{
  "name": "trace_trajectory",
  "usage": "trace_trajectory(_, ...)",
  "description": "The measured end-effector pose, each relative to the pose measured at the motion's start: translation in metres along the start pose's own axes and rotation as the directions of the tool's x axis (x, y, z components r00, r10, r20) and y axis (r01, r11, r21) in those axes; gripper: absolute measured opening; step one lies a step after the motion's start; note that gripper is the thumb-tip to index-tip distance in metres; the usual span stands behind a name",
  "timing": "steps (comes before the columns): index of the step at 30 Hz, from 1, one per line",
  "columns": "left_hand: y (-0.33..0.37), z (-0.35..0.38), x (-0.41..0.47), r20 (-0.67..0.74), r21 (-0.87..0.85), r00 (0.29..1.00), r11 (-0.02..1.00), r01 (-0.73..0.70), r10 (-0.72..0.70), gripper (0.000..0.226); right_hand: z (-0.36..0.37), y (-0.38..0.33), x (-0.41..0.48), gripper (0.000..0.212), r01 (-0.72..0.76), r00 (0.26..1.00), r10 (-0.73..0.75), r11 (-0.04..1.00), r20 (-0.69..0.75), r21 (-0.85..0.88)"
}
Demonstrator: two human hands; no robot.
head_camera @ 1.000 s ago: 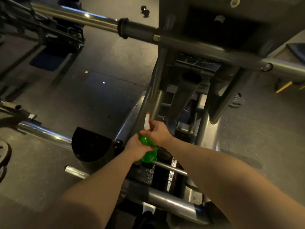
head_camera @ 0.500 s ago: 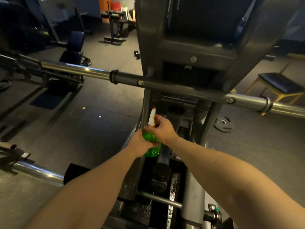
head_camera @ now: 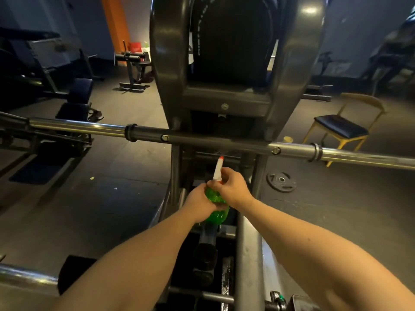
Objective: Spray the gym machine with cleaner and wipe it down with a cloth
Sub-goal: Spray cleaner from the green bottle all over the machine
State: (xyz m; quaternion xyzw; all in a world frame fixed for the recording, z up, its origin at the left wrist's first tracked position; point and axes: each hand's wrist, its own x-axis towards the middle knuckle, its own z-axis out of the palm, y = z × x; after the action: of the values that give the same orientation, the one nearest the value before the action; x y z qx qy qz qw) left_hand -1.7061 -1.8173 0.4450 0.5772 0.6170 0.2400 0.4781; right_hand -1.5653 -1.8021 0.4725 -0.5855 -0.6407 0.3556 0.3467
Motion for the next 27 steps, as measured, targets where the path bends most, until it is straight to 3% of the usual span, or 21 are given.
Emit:
trace_trajectory(2,0.006,-0.002,-0.001,-0.033,-0.07,0.999,0.998,-0.006,0.004,0.066,-0.004,-0.012,0.0,0.055,0.035,0.999,-0.035,0.999,0.017,-0.015)
trace_trajectory(5,0.019,-0.024,-0.01,-0.098,-0.043,0.993,0.996,-0.074,0.069,0.068,-0.007,-0.041,0.009,0.064,0.09,0.996,-0.09,0.996,0.017,-0.026)
trace_trajectory(10,0.039,-0.073,-0.011,-0.178,-0.039,0.978,0.992,-0.118,0.109,0.074,-0.004,-0.095,0.024,0.049,0.18,0.984,-0.18,0.984,0.006,-0.014)
trace_trajectory(12,0.044,-0.089,-0.011,-0.174,-0.119,0.979,0.985,-0.129,0.107,0.078,0.002,-0.111,0.029,0.04,0.194,0.981,-0.194,0.981,0.001,-0.021)
trace_trajectory(15,0.048,-0.101,-0.023,-0.218,-0.202,0.969,0.966,-0.16,0.115,0.066,0.01,-0.129,0.033,0.046,0.193,0.98,-0.191,0.98,0.051,-0.045)
trace_trajectory(18,0.046,-0.115,-0.027,-0.286,-0.067,0.945,0.98,-0.188,0.161,0.068,0.013,-0.149,0.039,0.052,0.219,0.974,-0.214,0.974,0.08,-0.06)
trace_trajectory(23,0.073,-0.151,-0.024,-0.321,-0.06,0.919,0.964,-0.26,0.228,0.073,0.008,-0.195,0.054,0.032,0.284,0.959,-0.283,0.955,0.022,-0.082)
trace_trajectory(27,0.088,-0.169,-0.021,-0.348,-0.152,0.904,0.936,-0.317,0.249,0.075,0.007,-0.22,0.061,0.049,0.344,0.939,-0.344,0.934,0.019,-0.091)
